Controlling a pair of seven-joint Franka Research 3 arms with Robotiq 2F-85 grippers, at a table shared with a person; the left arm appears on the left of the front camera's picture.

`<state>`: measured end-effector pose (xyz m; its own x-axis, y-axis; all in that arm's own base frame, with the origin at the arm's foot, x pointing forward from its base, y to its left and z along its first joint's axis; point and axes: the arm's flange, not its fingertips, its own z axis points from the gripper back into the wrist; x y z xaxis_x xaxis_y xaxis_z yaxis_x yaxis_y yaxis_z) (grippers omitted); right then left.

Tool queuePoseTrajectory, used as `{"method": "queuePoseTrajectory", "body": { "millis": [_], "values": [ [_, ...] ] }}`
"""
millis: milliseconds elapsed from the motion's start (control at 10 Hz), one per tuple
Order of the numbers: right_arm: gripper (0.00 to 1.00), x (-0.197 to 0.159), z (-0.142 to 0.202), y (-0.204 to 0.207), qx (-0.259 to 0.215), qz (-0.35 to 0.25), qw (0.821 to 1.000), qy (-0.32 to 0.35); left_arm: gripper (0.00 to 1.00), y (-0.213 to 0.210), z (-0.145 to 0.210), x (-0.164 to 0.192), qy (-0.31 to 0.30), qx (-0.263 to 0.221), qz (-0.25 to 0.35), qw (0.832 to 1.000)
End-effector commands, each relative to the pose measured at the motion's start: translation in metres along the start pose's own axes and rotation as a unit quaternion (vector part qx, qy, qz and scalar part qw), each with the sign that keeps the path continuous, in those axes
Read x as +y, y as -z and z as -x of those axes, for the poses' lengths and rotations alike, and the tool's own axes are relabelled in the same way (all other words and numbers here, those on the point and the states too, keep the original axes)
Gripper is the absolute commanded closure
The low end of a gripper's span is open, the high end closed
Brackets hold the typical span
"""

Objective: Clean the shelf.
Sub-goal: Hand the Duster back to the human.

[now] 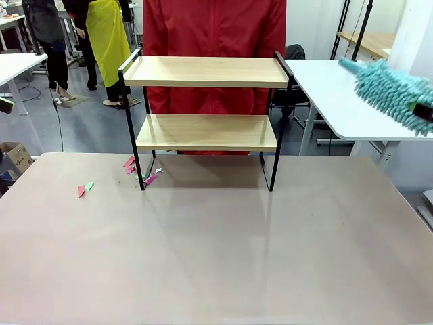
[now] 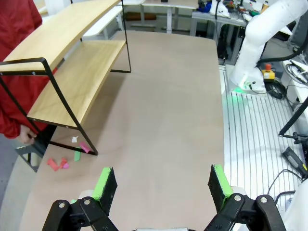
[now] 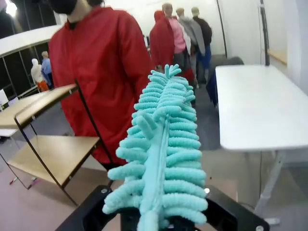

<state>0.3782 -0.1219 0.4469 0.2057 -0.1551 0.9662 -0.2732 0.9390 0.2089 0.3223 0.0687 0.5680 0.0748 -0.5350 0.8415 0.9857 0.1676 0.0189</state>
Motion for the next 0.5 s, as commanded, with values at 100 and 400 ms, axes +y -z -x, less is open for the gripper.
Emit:
{"method": "queuePoseTrajectory", "body": {
  "millis": [100, 400],
  "values": [
    [0.84, 0.009, 0.041, -0.013, 0.032, 0.007, 0.999, 0.008, 0.00, -0.001, -0.002, 0.001, 0.007, -0.010, 0.001, 1.000],
    [0.84, -0.007, 0.029, 0.012, 0.036, 0.004, 0.999, 0.020, 0.00, -0.001, -0.002, 0.001, 0.007, -0.010, 0.001, 1.000]
  ]
}}
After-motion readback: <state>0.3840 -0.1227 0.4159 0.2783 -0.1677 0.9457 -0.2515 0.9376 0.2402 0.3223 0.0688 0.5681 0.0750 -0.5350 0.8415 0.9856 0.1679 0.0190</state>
